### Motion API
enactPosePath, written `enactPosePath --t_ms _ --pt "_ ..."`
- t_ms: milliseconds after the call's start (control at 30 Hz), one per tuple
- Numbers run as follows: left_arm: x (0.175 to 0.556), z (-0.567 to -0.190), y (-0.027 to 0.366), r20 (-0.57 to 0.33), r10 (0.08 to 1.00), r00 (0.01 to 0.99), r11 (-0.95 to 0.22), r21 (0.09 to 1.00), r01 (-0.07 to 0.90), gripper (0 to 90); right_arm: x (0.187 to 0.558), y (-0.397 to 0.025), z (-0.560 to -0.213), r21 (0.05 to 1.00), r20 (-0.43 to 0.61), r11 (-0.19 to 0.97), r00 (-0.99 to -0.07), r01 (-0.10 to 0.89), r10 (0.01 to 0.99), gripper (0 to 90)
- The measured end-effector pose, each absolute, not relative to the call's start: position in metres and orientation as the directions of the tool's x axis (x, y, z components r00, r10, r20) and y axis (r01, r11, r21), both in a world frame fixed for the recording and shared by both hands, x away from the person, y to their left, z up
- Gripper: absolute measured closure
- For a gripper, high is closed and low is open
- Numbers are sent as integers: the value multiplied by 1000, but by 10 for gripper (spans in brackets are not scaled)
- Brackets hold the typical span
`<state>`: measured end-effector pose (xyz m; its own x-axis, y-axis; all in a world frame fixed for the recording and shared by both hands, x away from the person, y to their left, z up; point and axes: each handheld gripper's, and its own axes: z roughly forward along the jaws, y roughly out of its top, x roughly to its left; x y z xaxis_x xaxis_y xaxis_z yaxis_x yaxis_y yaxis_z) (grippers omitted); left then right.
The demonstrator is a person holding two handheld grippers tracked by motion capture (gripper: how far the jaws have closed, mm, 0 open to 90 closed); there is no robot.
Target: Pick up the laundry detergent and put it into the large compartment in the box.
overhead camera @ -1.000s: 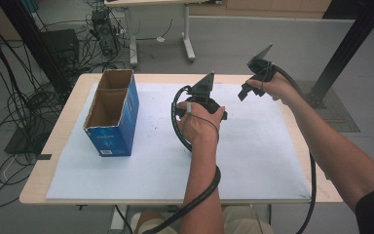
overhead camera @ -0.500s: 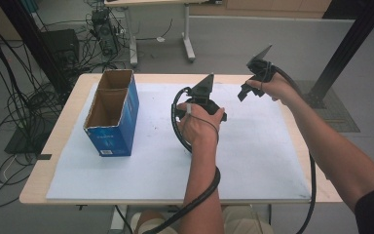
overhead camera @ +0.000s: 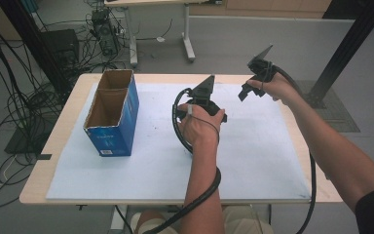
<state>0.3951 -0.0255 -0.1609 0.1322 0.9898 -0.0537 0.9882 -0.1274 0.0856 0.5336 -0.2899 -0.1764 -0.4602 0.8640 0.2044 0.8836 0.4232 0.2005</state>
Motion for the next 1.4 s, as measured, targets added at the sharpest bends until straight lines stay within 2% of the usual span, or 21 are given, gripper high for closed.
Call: enactPosePath --t_ms 1400 --pt "393 -161 -26 -50 990 134 -129 94 987 69 534 -288 -177 198 207 425 -462 883 863 49"
